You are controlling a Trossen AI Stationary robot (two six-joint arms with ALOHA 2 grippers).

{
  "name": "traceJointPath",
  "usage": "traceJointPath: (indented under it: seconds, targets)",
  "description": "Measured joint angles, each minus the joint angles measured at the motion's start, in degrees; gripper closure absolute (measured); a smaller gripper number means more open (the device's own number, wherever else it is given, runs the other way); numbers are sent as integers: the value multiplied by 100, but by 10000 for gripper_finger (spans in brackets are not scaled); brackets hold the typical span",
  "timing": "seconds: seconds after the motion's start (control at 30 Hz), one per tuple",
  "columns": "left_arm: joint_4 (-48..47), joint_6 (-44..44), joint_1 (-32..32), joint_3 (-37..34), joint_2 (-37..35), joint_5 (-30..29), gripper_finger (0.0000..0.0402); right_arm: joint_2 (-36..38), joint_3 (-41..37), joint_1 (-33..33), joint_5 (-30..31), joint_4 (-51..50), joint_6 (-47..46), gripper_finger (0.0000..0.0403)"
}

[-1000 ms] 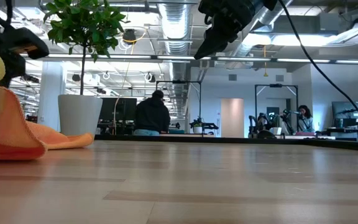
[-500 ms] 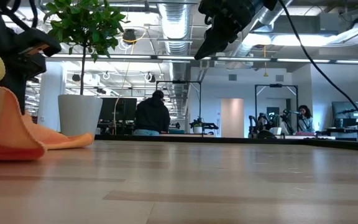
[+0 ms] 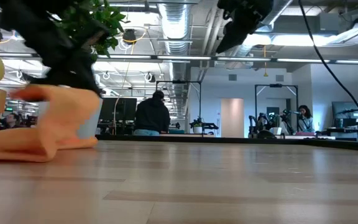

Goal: Fold microfiber towels
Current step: Fold the orange microfiber towel

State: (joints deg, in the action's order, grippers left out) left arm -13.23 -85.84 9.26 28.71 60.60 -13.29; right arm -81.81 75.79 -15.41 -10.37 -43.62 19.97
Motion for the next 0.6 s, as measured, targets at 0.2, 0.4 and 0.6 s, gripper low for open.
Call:
traceJointPath:
  seconds: [0.2,0.4,0.6]
  targets:
    - [725,1355,-948,688,1328,745,401,356,0,-249,2,-317,0,178]
    - [728,2677,-1565,2128,2973,1434,401,556,0,-413,-2,-326,4,178]
    - [695,3696,-1919,3892,4474,2156,401,634,0,-456,0,-744,154,178]
